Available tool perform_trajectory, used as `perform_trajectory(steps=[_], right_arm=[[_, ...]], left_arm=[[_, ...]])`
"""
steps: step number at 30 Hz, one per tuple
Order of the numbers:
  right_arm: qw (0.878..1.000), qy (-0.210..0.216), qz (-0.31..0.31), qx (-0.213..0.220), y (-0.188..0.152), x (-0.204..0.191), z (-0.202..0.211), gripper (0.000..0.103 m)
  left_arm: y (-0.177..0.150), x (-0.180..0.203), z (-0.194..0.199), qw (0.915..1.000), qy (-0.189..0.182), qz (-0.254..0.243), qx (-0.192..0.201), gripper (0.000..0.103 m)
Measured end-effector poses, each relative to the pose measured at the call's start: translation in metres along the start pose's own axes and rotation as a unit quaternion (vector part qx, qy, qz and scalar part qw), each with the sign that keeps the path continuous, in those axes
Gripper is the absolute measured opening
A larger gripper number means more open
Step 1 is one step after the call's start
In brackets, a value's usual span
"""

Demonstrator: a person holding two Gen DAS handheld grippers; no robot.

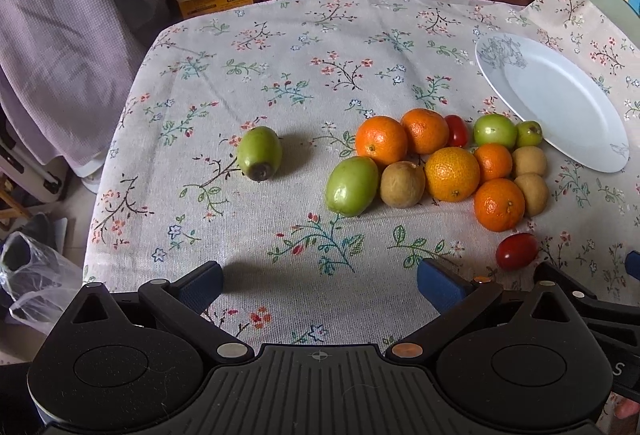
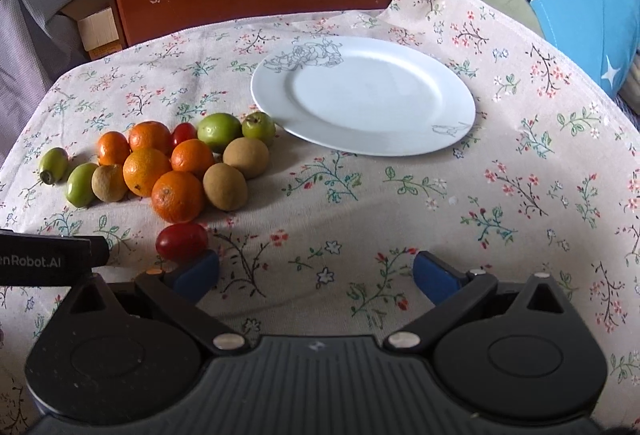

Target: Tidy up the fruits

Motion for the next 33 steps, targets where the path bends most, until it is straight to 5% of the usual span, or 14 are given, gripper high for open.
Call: perform_trajectory(steps=[8,21,33], right_arm=[[0.997,-0.036,-0.051,-0.038,-0.023,-0.004,0.019,0.102],[0.972,-0.084,-0.155,-0.154,-0.032,-0.009,0.019,0.102],[0.996,0.008,-0.063,-0.069,-0.002,-0.021,0.012,0.102]], left_arm=[[-0.004,-0.002,0.002,1.0,0.0,-0.003,0.003,0.103],[-0.004,-0.001,0.001,1.0,-0.001,0.003,0.0,0.103],[0.005,-0.012,0.01,0.9993,0.007,0.038,0.003,0.103]])
Point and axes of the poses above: each gripper's, at about its wrist camera, not at the fingertips, and z roughly against the way its jaws point, x to its right, y to its top, the point moved 9 cm from there along -z, roughly the way its jaws point, and after that the axes turned 6 degrees about y, right-handed, at the moved point
